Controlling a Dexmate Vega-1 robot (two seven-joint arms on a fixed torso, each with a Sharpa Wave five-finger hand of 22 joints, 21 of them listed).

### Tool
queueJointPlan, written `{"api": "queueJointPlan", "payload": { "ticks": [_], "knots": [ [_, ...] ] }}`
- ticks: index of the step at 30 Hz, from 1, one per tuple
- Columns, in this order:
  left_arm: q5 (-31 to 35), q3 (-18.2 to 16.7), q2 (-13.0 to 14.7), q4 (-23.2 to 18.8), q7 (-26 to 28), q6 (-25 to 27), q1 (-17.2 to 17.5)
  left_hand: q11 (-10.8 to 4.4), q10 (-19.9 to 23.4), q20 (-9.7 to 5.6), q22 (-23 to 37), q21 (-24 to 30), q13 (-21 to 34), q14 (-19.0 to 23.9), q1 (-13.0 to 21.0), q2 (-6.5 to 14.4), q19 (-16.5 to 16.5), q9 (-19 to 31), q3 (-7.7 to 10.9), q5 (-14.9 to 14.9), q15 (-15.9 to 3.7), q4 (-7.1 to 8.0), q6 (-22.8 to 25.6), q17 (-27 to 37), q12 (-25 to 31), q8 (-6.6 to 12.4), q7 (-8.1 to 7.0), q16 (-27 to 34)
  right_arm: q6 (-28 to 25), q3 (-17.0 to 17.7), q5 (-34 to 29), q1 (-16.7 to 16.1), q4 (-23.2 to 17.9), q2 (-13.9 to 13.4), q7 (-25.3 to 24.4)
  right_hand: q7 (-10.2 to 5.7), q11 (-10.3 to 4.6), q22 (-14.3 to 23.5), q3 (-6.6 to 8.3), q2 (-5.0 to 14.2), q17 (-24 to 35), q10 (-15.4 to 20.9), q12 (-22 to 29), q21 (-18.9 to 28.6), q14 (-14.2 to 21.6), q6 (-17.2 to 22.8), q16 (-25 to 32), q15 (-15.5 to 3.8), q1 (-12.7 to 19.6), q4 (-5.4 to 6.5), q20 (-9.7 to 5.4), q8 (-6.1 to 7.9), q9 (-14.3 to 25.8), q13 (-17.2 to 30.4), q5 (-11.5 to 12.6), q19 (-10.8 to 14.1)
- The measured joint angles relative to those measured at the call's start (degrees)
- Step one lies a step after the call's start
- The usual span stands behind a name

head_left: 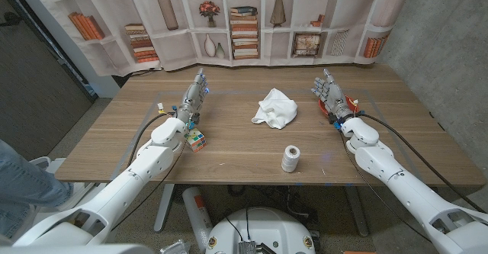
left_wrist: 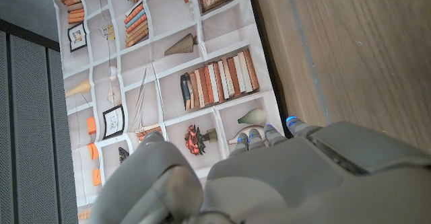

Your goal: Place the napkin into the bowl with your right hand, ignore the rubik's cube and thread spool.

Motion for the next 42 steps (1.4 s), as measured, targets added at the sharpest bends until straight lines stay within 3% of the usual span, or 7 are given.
{"api": "queueJointPlan", "payload": {
  "ticks": [42],
  "knots": [
    [1.63,1.0,1.13,-2.39,1.54,3.19,-0.69,0.52,-0.09,0.0,-0.01,0.21,-0.53,0.01,0.52,0.53,0.01,-0.02,-0.42,0.44,0.01,-0.43,0.33,-0.02,0.23,0.44,0.32,0.23,4.88,-0.73,-2.87,0.04,-2.08,-0.08,1.22,-0.93,-0.93,0.27,0.69,1.36,-0.02,2.35,0.44,-0.34,2.04,1.53,0.32,-0.81,2.42,-1.19,-0.21,0.44,-0.01,-0.02,0.0,1.65]
  ]
}}
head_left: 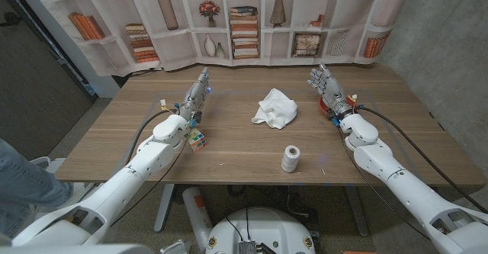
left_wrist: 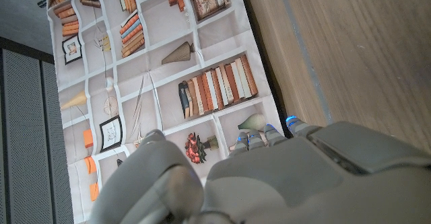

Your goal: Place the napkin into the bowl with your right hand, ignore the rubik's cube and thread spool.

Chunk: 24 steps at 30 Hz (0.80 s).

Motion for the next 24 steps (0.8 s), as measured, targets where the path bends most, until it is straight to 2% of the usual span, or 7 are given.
{"api": "queueJointPlan", "payload": {
  "ticks": [24],
  "knots": [
    [0.38,0.09,1.04,-1.52,-0.16,0.34,0.52,-0.11,0.32,0.0,-0.08,0.22,0.01,0.0,0.23,0.23,0.0,0.0,-0.22,0.41,0.0,-0.23,0.31,0.0,0.4,0.22,0.31,0.22,1.8,-1.92,-7.62,0.0,-2.71,-1.17,-3.63,-0.3,-0.3,-0.01,0.41,0.6,-0.01,0.3,0.0,-0.45,0.3,0.3,0.0,-0.31,0.6,-0.4,0.31,0.0,0.0,0.0,-0.45,0.3]
  ]
}}
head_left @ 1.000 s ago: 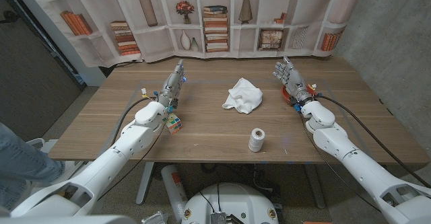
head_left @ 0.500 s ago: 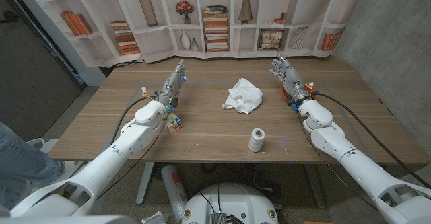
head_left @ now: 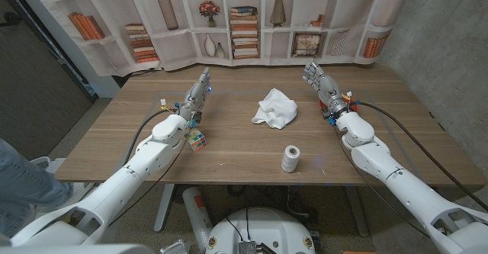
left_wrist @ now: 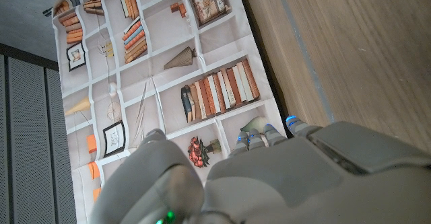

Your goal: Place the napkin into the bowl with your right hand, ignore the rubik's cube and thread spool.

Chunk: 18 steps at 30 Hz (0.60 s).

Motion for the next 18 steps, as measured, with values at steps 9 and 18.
{"api": "queueJointPlan", "payload": {
  "ticks": [9,18],
  "knots": [
    [0.04,-0.27,0.48,-0.96,0.23,0.27,0.49,0.0,0.0,0.0,-0.06,0.0,0.0,0.0,0.0,0.0,0.0,0.0,0.0,0.0,0.0,0.0,0.0,0.0,0.0,0.0,0.0,0.0,0.0,-0.53,-2.97,-0.18,-0.88,-0.71,-1.83,-0.63,-0.24,0.0,-0.01,-0.02,0.0,0.18,0.0,-0.38,0.2,0.63,0.0,-0.2,0.62,-0.46,0.0,0.0,0.0,0.0,0.0,0.0],
    [0.05,-0.64,1.0,-2.12,0.43,0.11,1.34,0.0,0.0,0.0,0.1,0.0,0.0,0.0,0.0,0.0,0.0,0.0,0.0,0.0,0.0,0.0,0.62,0.0,0.0,0.0,-0.01,0.0,0.8,-1.12,-6.81,-0.34,-1.32,-1.03,-4.24,-0.72,-0.43,-0.01,-0.01,-0.01,0.0,-0.01,0.0,-0.59,0.18,0.72,0.0,-0.63,1.22,-0.95,0.0,0.0,0.0,0.0,0.0,-0.01]
  ]
}}
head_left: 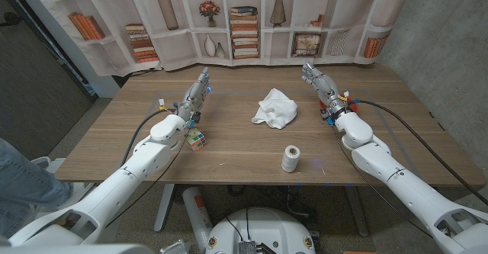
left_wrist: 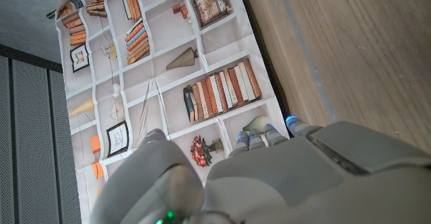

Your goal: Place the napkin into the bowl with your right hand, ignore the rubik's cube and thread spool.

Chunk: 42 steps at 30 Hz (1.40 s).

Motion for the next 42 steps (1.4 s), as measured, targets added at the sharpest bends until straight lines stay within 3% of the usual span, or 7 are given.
{"api": "queueJointPlan", "payload": {
  "ticks": [19,42],
  "knots": [
    [-0.34,-0.93,0.94,-1.78,0.34,-0.74,1.73,0.0,1.23,0.0,-0.16,0.0,-0.29,0.0,0.3,0.3,0.0,0.0,-0.23,0.22,0.0,-0.23,0.51,0.0,0.22,0.0,-0.1,0.0,1.6,-1.49,-8.37,0.2,-0.84,0.1,-4.84,-0.82,-0.41,-0.01,0.0,0.05,0.0,-0.41,0.0,-0.2,0.0,-0.23,0.0,0.01,1.0,-0.48,0.0,0.0,0.0,0.0,0.0,-0.01],
    [-0.25,-1.08,1.67,-2.39,0.14,-0.58,1.99,0.0,1.84,0.0,-0.15,0.0,-0.28,0.0,0.53,0.53,0.0,0.0,-0.48,0.44,0.0,-0.48,1.24,-0.01,0.49,0.0,0.01,0.0,2.08,-3.01,-17.65,1.24,-1.76,-0.24,-9.29,-1.25,-1.12,-0.01,0.32,0.23,0.0,-0.1,0.0,-0.41,0.68,0.01,-0.23,-1.28,1.72,-1.1,-0.22,0.0,0.0,0.0,0.0,0.21]
  ]
}}
